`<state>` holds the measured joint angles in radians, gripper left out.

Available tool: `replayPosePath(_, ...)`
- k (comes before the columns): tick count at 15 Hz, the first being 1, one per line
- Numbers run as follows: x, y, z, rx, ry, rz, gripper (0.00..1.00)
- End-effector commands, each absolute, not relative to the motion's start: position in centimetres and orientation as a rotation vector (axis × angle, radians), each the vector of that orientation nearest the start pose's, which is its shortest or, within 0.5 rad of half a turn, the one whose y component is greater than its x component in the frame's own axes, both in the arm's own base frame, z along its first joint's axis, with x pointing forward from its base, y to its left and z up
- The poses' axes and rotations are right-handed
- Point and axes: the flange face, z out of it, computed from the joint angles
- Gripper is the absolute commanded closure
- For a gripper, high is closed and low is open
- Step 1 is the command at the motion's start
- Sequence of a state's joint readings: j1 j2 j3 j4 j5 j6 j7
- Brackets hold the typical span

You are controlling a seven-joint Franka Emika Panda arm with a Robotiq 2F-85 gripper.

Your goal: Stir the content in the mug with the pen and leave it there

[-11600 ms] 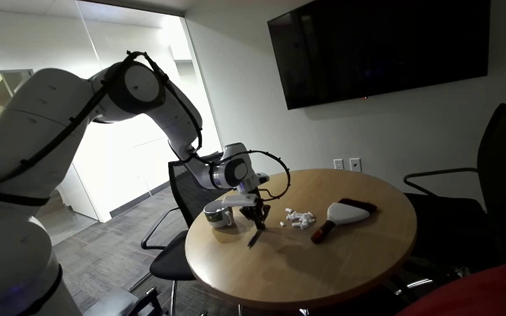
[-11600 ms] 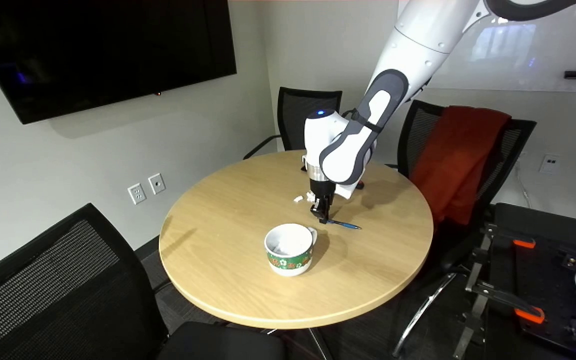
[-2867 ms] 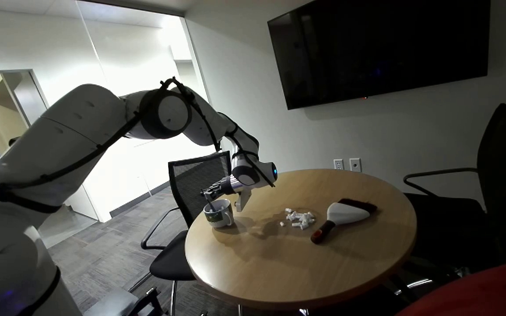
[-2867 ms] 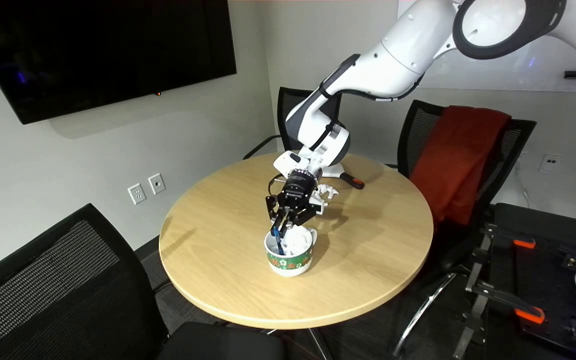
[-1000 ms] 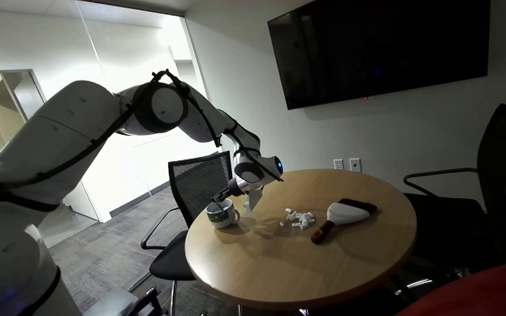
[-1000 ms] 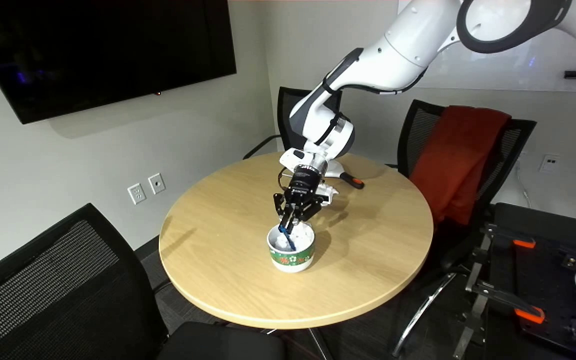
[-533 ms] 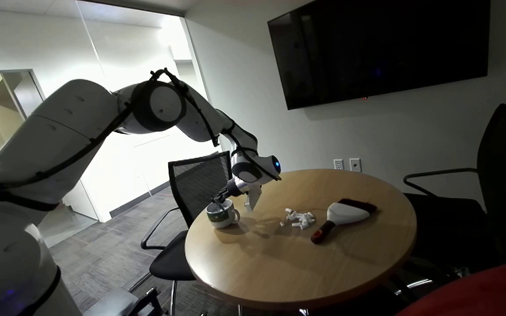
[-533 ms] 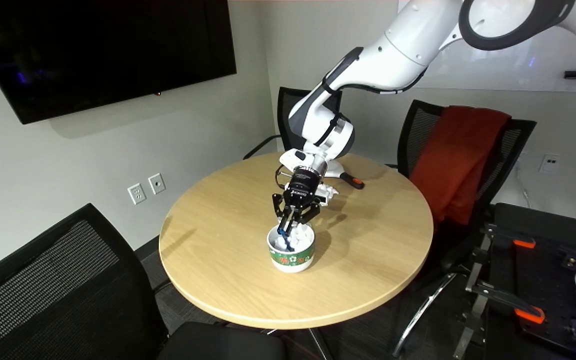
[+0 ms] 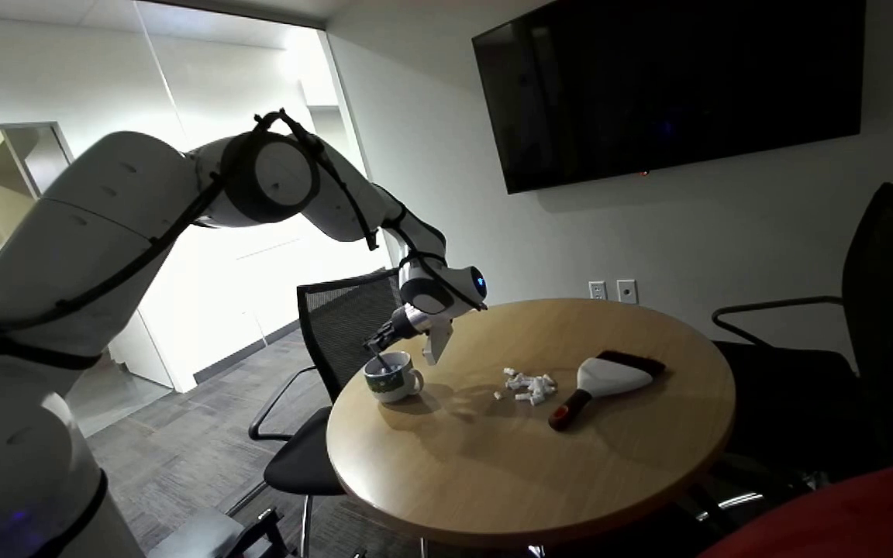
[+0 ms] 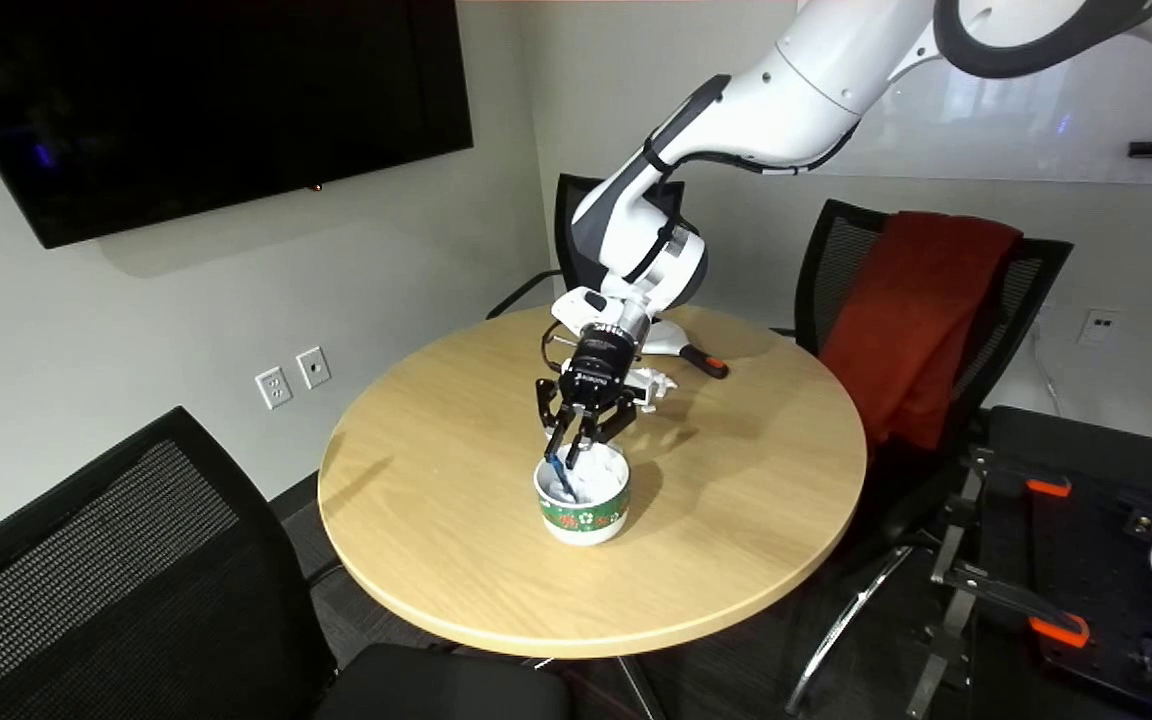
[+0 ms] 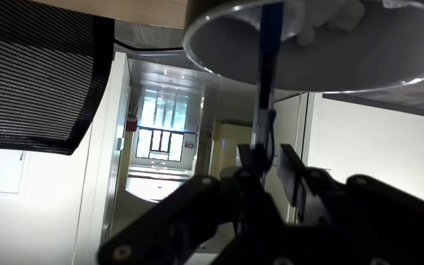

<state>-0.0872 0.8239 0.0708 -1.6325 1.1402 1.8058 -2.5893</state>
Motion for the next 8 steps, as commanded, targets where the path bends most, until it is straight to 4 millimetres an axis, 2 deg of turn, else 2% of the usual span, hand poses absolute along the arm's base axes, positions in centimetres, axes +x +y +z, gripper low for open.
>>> replayPosePath(1, 63.0, 6.4, 15.0, -1.322, -1.679, -0.941, 0.43)
replayPosePath(3, 62.8, 6.4, 15.0, -1.343, -1.656, -0.923, 0.28)
replayPosePath(6, 62.1, 6.3, 16.2, -1.344, -1.649, -0.936, 0.06)
replayPosePath(7, 61.6, 6.3, 17.2, -1.334, -1.650, -0.947, 0.01)
replayPosePath(8, 61.1, 6.1, 18.2, -1.326, -1.652, -0.954, 0.00)
